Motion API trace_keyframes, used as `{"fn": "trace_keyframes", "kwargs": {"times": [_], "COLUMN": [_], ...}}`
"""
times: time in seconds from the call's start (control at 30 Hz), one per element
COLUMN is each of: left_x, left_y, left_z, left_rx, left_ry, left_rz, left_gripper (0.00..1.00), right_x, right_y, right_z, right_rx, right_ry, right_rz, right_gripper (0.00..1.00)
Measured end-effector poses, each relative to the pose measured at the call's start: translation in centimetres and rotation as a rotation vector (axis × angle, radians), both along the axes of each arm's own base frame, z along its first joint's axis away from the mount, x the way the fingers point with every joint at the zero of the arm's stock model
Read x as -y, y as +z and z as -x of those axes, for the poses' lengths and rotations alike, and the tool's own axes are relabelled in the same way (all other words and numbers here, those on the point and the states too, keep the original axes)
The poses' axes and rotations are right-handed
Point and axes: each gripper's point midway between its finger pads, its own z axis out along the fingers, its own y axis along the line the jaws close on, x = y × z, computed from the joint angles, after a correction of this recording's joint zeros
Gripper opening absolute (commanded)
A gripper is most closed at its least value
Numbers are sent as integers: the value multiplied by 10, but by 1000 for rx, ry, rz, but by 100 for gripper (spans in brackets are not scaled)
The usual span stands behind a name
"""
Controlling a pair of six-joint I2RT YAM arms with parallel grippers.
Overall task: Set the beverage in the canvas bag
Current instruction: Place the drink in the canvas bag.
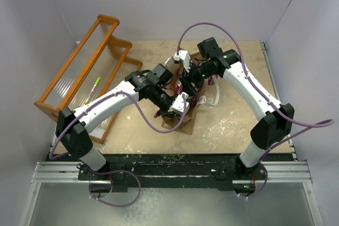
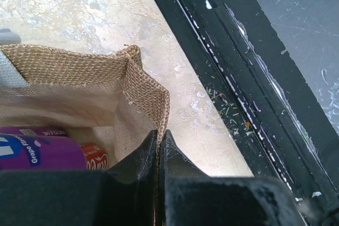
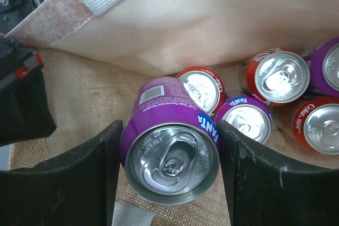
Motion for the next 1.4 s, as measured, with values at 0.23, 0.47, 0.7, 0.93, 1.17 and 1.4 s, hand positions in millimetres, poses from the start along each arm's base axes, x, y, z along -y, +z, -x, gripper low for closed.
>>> {"fn": "trace_keyframes", "kwargs": {"times": [0.23, 0.47, 0.7, 0.93, 1.17, 1.4], "left_x": [0, 0, 1, 2, 1, 1], "left_y": [-1, 1, 1, 2, 2, 2], "left_z": [-2, -4, -5, -7, -7, -8], "left_rx": [8, 20, 24, 33, 29, 27], "left_ry": [5, 8, 11, 14, 18, 21], "left_rz": [-12, -24, -23, -22, -25, -20], "left_gripper": [4, 4, 4, 4, 3, 3], "right_x": [0, 17, 21, 22, 17, 18], "right_y": [-1, -8, -5, -29, -54, -76], "right_z": [13, 34, 39, 40, 35, 25], "right_rx": [-12, -64, -50, -71, -68, -55], "right_ry": [85, 141, 170, 174, 132, 47], "right_rz": [-10, 49, 52, 77, 122, 173], "right_gripper": [0, 0, 0, 0, 0, 0]}}
